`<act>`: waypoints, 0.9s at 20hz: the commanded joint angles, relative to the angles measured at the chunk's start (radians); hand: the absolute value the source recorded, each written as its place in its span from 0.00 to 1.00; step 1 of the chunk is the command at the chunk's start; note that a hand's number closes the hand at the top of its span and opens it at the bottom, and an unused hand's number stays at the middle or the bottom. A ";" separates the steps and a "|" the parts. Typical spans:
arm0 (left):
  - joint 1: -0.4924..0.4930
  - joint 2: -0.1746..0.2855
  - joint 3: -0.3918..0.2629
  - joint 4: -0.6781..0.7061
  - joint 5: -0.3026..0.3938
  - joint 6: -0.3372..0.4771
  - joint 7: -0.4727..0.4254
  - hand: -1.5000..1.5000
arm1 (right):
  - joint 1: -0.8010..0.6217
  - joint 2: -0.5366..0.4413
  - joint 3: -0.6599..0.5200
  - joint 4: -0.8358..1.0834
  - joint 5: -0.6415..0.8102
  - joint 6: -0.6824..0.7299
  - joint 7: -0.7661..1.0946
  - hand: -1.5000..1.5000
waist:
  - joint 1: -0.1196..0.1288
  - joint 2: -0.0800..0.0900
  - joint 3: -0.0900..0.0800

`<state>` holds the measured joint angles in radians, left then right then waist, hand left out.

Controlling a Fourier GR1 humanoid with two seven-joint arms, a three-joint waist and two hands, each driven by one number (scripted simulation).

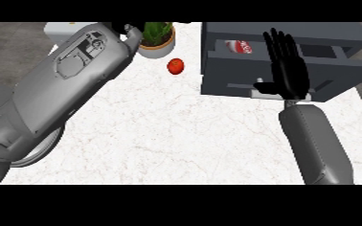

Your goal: Pick up the can, place it into the drawer and close the drawer

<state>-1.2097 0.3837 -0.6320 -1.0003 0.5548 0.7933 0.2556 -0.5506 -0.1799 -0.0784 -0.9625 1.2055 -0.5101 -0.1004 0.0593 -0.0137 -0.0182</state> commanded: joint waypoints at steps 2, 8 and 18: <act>0.068 0.037 -0.001 -0.059 -0.017 -0.002 0.027 0.00 | -0.112 0.065 -0.028 0.207 0.012 -0.109 0.010 0.00 | 0.002 0.024 0.020; 0.193 0.124 0.026 -0.177 -0.018 -0.048 0.007 0.00 | -0.254 0.030 -0.089 0.400 0.018 -0.181 0.000 0.00 | 0.010 0.028 0.019; 0.260 0.134 0.012 -0.307 -0.073 0.003 0.040 0.00 | -0.468 -0.026 -0.160 0.629 0.013 -0.250 -0.008 0.00 | 0.042 0.043 0.021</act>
<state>-0.9789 0.4987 -0.6302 -1.2673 0.4883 0.8042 0.3008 -0.9471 -0.1901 -0.2116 -0.4194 1.2331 -0.7547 -0.0891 0.0767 0.0118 -0.0021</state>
